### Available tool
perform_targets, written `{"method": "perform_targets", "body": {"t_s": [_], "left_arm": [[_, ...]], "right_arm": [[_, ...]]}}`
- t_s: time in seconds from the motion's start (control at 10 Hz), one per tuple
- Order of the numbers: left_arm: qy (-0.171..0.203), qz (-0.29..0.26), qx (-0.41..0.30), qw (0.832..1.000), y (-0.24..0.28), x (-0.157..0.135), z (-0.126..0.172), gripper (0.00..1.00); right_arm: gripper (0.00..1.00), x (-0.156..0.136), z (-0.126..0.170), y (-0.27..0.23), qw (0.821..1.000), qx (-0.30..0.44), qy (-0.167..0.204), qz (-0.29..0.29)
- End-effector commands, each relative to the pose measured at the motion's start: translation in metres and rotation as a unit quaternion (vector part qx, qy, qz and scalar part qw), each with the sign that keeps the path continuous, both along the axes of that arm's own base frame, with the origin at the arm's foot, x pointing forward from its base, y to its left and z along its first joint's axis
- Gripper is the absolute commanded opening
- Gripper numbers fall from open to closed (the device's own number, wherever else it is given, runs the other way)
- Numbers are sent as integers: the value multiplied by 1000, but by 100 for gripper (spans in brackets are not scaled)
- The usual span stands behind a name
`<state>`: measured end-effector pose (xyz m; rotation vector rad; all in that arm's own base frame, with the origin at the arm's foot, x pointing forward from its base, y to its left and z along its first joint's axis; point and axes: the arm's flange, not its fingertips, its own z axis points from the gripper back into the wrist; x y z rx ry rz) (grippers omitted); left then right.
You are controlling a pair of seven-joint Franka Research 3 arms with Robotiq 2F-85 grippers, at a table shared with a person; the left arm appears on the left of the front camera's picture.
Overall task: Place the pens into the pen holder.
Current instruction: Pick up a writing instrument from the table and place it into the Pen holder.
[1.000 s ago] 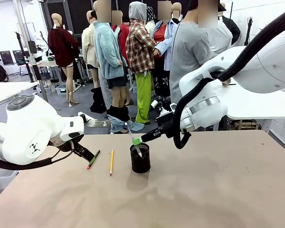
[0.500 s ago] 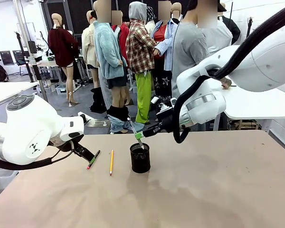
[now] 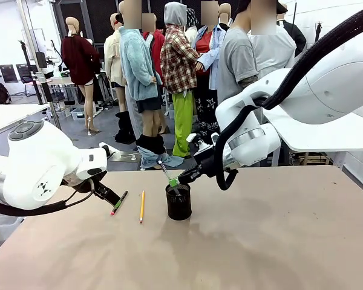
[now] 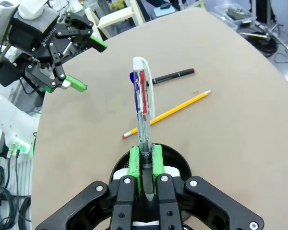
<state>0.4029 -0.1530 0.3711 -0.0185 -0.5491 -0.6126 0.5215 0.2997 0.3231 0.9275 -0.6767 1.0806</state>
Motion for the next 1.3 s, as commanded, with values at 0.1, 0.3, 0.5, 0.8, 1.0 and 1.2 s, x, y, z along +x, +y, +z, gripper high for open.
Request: {"method": "perform_targets", "body": {"t_s": [0.1, 0.3, 0.5, 0.8, 1.0, 1.2], "left_arm": [[0, 2, -2, 1000, 2, 0, 0, 100], [0, 2, -2, 1000, 2, 0, 0, 100], [0, 2, -2, 1000, 2, 0, 0, 100], [0, 2, -2, 1000, 2, 0, 0, 100], [0, 2, -2, 1000, 2, 0, 0, 100], [0, 2, -2, 1000, 2, 0, 0, 100]], "right_arm": [[9, -4, 1, -2, 1000, -9, -22, 9], [48, -5, 5, -3, 1000, -7, -25, 13], [55, -7, 7, -6, 1000, -1, -27, 11], [55, -15, 29, -25, 999, 13, -33, 1], [55, -29, 80, -58, 997, 4, -72, -31], [55, -36, 113, -85, 995, -5, -76, -61]]}}
